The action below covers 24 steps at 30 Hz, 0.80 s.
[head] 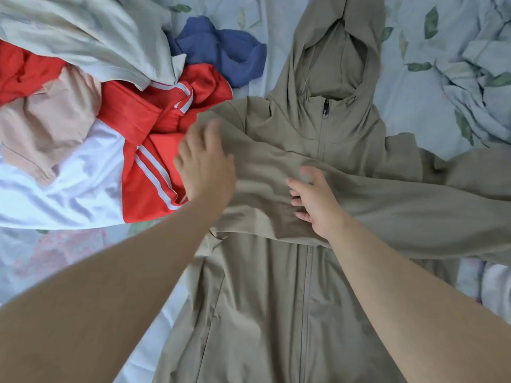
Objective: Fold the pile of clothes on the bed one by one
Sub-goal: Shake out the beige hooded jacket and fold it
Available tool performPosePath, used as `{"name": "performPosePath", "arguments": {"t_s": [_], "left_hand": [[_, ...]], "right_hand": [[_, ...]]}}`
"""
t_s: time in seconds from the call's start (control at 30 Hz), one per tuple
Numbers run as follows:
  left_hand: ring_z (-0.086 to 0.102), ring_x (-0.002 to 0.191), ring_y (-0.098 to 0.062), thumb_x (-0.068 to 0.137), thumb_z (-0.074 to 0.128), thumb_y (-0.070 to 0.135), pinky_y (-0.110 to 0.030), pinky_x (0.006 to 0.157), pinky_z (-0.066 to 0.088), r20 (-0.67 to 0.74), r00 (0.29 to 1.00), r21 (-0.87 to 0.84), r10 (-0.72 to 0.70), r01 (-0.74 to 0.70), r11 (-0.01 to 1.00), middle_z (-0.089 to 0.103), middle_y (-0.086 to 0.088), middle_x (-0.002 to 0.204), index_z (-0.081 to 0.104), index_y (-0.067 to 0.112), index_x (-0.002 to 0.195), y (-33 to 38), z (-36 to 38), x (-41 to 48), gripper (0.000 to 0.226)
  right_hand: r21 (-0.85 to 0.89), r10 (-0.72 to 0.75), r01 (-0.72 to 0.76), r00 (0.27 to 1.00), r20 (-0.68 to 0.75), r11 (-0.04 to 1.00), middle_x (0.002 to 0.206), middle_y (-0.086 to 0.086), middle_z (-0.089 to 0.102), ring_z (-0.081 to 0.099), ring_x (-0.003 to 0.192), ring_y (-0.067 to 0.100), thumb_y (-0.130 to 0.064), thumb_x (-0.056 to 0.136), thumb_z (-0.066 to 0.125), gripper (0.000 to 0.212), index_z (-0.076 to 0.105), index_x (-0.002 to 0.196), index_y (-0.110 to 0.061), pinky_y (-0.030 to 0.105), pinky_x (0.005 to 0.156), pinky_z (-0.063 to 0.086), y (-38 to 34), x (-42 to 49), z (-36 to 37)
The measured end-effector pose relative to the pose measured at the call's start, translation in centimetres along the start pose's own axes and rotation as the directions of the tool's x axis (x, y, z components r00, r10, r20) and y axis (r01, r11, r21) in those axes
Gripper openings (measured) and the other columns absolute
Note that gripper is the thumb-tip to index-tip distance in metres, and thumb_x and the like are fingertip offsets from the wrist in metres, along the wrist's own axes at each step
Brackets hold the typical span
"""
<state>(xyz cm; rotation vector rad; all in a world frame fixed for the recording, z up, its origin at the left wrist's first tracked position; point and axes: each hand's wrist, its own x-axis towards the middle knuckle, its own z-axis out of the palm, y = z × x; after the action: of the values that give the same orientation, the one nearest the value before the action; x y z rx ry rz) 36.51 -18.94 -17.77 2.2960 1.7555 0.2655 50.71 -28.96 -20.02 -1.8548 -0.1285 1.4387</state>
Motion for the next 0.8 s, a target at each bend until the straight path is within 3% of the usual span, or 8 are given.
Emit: {"name": "performPosePath", "arguments": {"t_s": [0.07, 0.13, 0.2, 0.27, 0.37, 0.47, 0.67, 0.8], "left_hand": [[0.053, 0.112, -0.033, 0.073, 0.066, 0.018, -0.044, 0.085, 0.045, 0.005, 0.955, 0.063, 0.295, -0.295, 0.953, 0.054, -0.01, 0.127, 0.055, 0.02, 0.122, 1.9, 1.4, -2.7, 0.051], [0.045, 0.127, -0.028, 0.083, 0.053, 0.022, -0.043, 0.096, 0.042, 0.234, 0.86, 0.045, 0.453, -0.475, 0.879, 0.049, -0.005, 0.136, 0.053, 0.023, 0.128, 3.5, 2.7, -4.9, 0.044], [0.013, 0.145, -0.023, 0.096, 0.042, 0.035, -0.042, 0.114, 0.018, 0.556, 0.728, 0.017, 0.4, -0.491, 0.871, 0.019, 0.0, 0.156, 0.026, 0.031, 0.147, 4.8, 4.0, -6.7, 0.054], [-0.004, 0.147, -0.024, 0.096, 0.041, 0.045, -0.044, 0.117, 0.005, 0.709, 0.643, 0.067, 0.29, -0.472, 0.879, -0.003, 0.002, 0.159, 0.003, 0.037, 0.15, 6.1, 4.6, -7.6, 0.066], [-0.009, 0.146, -0.029, 0.095, 0.042, 0.045, -0.048, 0.118, 0.007, 0.723, 0.66, 0.119, 0.206, -0.413, 0.903, -0.013, 0.001, 0.159, -0.005, 0.041, 0.149, 8.6, 5.0, -8.0, 0.071], [-0.01, 0.146, -0.029, 0.096, 0.041, 0.043, -0.048, 0.118, 0.009, 0.753, 0.617, 0.088, 0.23, -0.441, 0.893, -0.015, 0.002, 0.158, -0.003, 0.04, 0.149, 11.6, 5.2, -7.9, 0.069], [-0.014, 0.145, -0.031, 0.093, 0.043, 0.049, -0.05, 0.118, 0.002, 0.804, 0.513, 0.05, 0.3, -0.562, 0.826, -0.011, 0.002, 0.159, 0.0, 0.039, 0.15, 15.8, 7.2, -8.8, 0.072], [-0.018, 0.144, -0.033, 0.089, 0.047, 0.053, -0.047, 0.118, -0.002, 0.826, 0.472, 0.015, 0.308, -0.564, 0.826, -0.015, 0.001, 0.159, -0.003, 0.038, 0.15, 17.8, 8.3, -9.9, 0.08]], "right_hand": [[0.038, -0.029, 0.034, 0.992, -0.127, 0.999, 0.086, 0.001, 0.054, 0.05, 0.062, 0.012, -0.016, 0.091, 0.052, 0.027, 0.048, 0.117, -0.021, 0.022, 0.057, 0.04, 0.5, -0.4, -1.1], [0.03, -0.053, 0.064, 0.962, -0.269, 0.998, 0.081, 0.003, 0.057, 0.051, 0.056, 0.013, -0.011, 0.089, 0.05, 0.017, 0.053, 0.104, -0.018, 0.022, 0.053, 0.041, 1.5, -0.8, -3.1], [-0.003, -0.066, 0.071, 0.901, -0.429, 0.997, 0.086, 0.006, 0.061, 0.054, 0.063, 0.02, -0.011, 0.088, 0.051, 0.011, 0.052, 0.087, -0.022, 0.029, 0.062, 0.043, 3.0, -1.0, -6.0], [0.016, -0.027, 0.045, 0.798, -0.601, 0.999, 0.081, 0.002, 0.056, 0.052, 0.079, 0.024, -0.012, 0.088, 0.051, 0.013, 0.047, 0.081, -0.021, 0.033, 0.071, 0.039, 4.6, -1.6, -9.1], [0.153, 0.097, 0.042, 0.604, -0.791, 0.987, 0.095, 0.01, 0.056, 0.052, 0.094, 0.03, -0.015, 0.088, 0.057, 0.014, 0.044, 0.092, -0.014, 0.031, 0.077, 0.036, 6.4, -3.1, -12.7], [0.303, 0.276, -0.021, 0.474, -0.836, 0.953, 0.135, 0.02, 0.044, 0.048, 0.118, 0.034, -0.025, 0.088, 0.06, 0.049, 0.042, 0.127, -0.002, 0.035, 0.092, 0.036, 6.7, -4.2, -15.5], [0.462, 0.31, 0.26, 0.463, -0.83, 0.848, 0.137, 0.008, 0.044, 0.05, 0.118, 0.023, -0.033, 0.083, 0.069, 0.073, 0.028, 0.139, -0.012, 0.035, 0.102, 0.043, 6.7, -3.6, -21.5], [0.519, 0.415, 0.247, 0.372, -0.83, 0.818, 0.137, 0.009, 0.04, 0.049, 0.111, 0.028, -0.036, 0.079, 0.068, 0.077, 0.025, 0.14, -0.018, 0.04, 0.092, 0.046, 6.2, -3.1, -25.1]]}}
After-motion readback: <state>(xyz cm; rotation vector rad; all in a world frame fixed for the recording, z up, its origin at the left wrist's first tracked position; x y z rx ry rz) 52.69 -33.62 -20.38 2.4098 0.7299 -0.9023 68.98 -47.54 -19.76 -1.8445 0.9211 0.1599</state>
